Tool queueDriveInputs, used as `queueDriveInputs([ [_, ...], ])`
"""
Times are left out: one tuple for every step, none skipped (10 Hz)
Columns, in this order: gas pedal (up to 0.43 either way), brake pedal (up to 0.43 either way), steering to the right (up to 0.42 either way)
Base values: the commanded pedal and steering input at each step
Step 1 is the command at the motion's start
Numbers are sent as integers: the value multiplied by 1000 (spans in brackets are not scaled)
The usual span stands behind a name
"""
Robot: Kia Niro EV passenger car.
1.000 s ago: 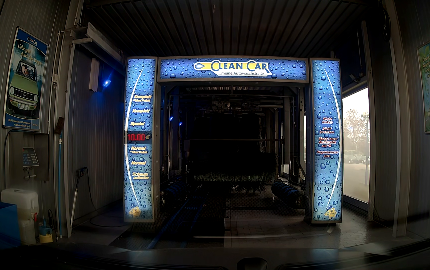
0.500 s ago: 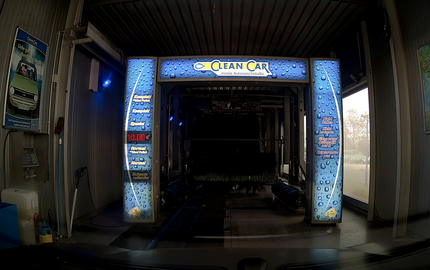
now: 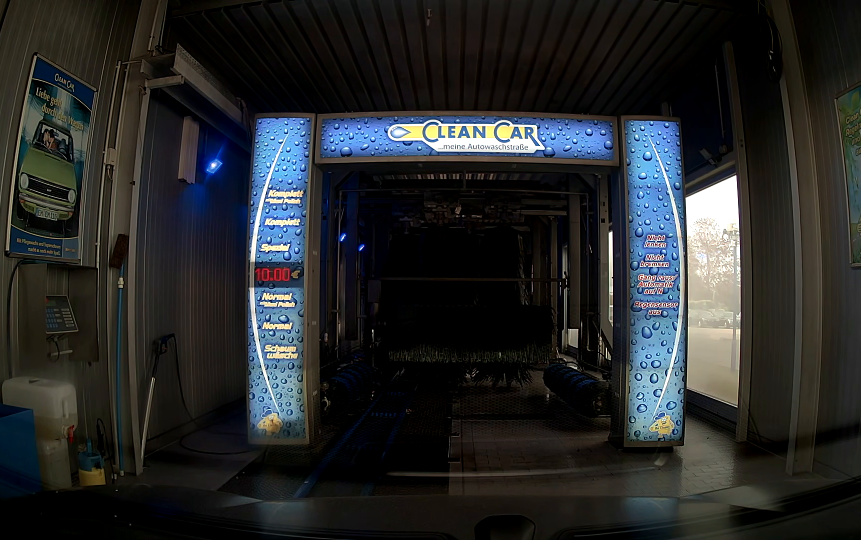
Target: Follow the waypoints while adhering to traffic rules and regulations
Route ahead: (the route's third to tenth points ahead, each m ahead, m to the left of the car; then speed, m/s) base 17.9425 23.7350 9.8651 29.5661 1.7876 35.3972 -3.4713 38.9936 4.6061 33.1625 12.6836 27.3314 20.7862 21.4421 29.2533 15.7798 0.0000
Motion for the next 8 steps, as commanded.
queueDriveInputs([
  [0,0,-14],
  [0,0,-15],
  [0,6,-14],
  [0,0,-14],
  [0,0,-14],
  [0,0,-15],
  [0,0,-14],
  [0,0,-14],
])
